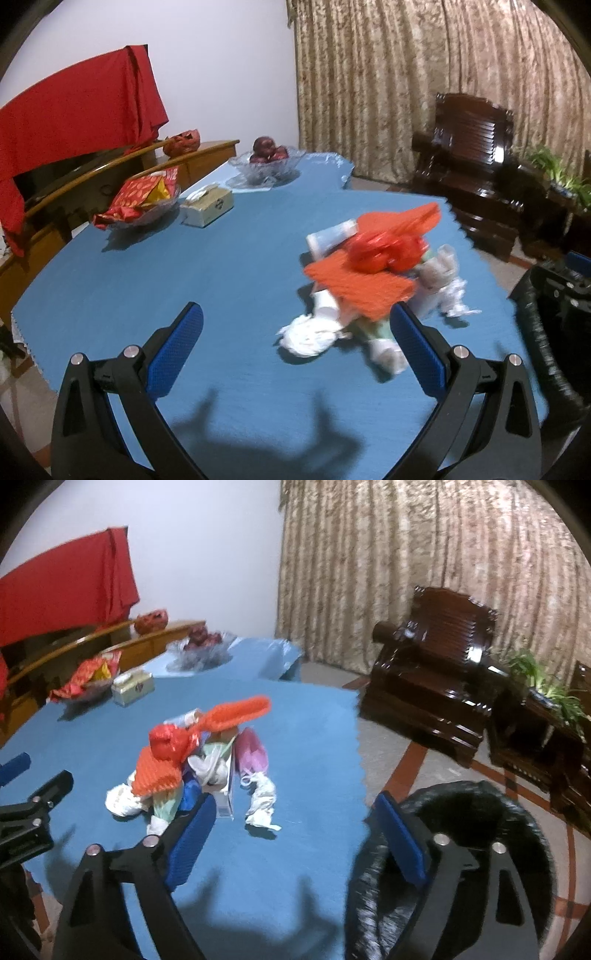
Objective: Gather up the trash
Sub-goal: 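Reach the right tool to the white tissue wad and close on it, then carry the tissue with the right tool over the bin and open it, then reach the left tool to the orange foam net and grasp it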
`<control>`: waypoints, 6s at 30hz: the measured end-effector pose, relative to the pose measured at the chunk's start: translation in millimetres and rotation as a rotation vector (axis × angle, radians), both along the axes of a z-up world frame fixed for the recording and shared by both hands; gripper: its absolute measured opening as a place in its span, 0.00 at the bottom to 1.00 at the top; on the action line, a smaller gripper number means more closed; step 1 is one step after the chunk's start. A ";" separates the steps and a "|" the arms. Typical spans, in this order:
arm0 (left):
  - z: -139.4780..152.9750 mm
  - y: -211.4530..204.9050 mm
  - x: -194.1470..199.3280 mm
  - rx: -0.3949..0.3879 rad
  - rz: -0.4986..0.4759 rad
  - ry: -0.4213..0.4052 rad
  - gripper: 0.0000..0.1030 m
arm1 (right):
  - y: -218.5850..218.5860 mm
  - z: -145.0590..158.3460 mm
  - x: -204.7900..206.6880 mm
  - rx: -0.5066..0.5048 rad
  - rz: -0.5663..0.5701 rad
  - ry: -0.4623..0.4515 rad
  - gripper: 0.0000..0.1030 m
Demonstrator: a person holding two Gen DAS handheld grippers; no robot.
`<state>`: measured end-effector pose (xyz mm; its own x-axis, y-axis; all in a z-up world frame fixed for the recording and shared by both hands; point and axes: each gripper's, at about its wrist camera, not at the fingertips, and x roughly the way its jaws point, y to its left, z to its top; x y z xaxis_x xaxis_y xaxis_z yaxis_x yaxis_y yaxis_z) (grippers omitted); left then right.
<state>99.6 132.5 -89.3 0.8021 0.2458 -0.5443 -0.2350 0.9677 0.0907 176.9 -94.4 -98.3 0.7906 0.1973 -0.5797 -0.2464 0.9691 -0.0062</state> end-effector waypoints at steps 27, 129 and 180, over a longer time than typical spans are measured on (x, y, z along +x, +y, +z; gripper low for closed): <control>-94.8 27.5 81.3 -0.138 -0.117 0.185 0.44 | 36.8 -94.7 90.2 -0.025 0.087 0.210 0.24; -39.9 -2.4 32.4 -0.116 -0.121 0.060 0.78 | 1.8 -23.4 21.8 0.054 -0.005 0.001 0.87; -77.3 18.7 92.7 -0.206 -0.131 0.140 0.62 | 21.0 -47.1 44.4 0.020 0.011 0.059 0.85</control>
<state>192.2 151.2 -166.6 0.7330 0.0179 -0.6800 -0.1058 0.9905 -0.0880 221.3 -73.3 -145.4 0.7526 0.2182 -0.6214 -0.2567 0.9661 0.0283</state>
